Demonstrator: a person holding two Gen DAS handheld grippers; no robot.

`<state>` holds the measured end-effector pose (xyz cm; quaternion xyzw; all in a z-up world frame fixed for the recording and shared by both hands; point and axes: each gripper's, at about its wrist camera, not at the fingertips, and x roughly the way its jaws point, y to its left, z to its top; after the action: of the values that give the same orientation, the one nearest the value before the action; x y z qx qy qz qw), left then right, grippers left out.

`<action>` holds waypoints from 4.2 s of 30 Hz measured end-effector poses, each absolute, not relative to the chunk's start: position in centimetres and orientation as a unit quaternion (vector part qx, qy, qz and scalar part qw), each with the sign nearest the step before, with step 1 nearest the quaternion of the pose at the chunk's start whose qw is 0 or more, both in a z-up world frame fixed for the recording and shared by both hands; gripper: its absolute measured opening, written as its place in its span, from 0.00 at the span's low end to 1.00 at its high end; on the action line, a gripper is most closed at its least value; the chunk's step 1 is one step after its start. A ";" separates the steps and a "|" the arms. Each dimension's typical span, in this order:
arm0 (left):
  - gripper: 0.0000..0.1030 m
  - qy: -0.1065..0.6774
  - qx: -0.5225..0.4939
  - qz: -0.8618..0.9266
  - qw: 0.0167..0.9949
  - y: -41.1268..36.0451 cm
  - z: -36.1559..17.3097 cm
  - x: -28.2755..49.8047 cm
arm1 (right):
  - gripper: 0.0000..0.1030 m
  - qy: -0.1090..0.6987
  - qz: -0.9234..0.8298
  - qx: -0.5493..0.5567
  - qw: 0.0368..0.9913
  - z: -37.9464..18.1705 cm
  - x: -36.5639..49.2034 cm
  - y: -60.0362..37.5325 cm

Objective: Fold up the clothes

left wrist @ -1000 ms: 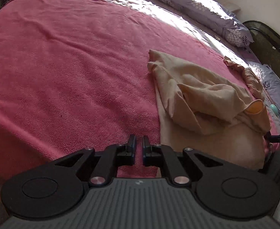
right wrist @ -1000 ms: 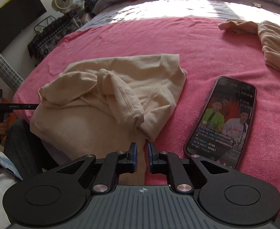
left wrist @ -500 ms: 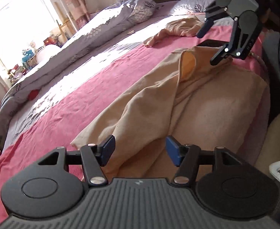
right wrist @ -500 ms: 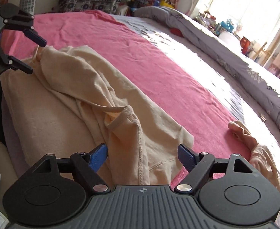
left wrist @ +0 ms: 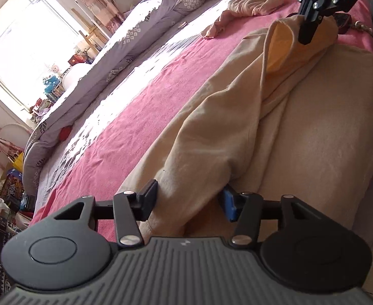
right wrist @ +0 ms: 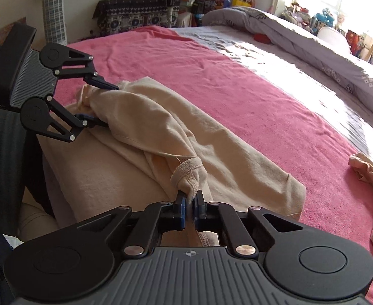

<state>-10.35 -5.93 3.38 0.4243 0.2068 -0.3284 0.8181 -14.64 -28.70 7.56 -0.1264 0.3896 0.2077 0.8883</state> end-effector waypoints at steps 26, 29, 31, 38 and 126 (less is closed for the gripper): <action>0.26 0.212 0.330 -0.356 0.848 -2.5 7.3 -11.2 | 0.08 0.408 0.221 0.033 0.885 8.2 -17.6 -33.6; 0.26 0.233 0.287 -0.352 0.860 -0.9 8.1 -10.7 | 0.08 0.422 0.222 0.036 0.878 7.3 -18.0 -33.4; 0.31 0.235 0.296 -0.337 0.862 -0.7 7.8 -10.8 | 0.08 0.424 0.221 0.041 0.877 7.1 -18.1 -33.3; 0.70 0.139 0.434 -0.360 0.814 -3.7 5.6 -15.5 | 0.08 0.395 0.204 0.061 0.894 8.3 -17.1 -33.7; 0.24 0.161 0.449 -0.297 0.827 -7.0 6.9 -13.3 | 0.10 0.398 0.207 -0.035 0.893 8.1 -17.1 -28.1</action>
<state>-13.31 -6.99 6.93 0.4495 0.1612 -0.2970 0.8269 -17.12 -28.05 8.11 -0.0346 0.3975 0.2068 0.8933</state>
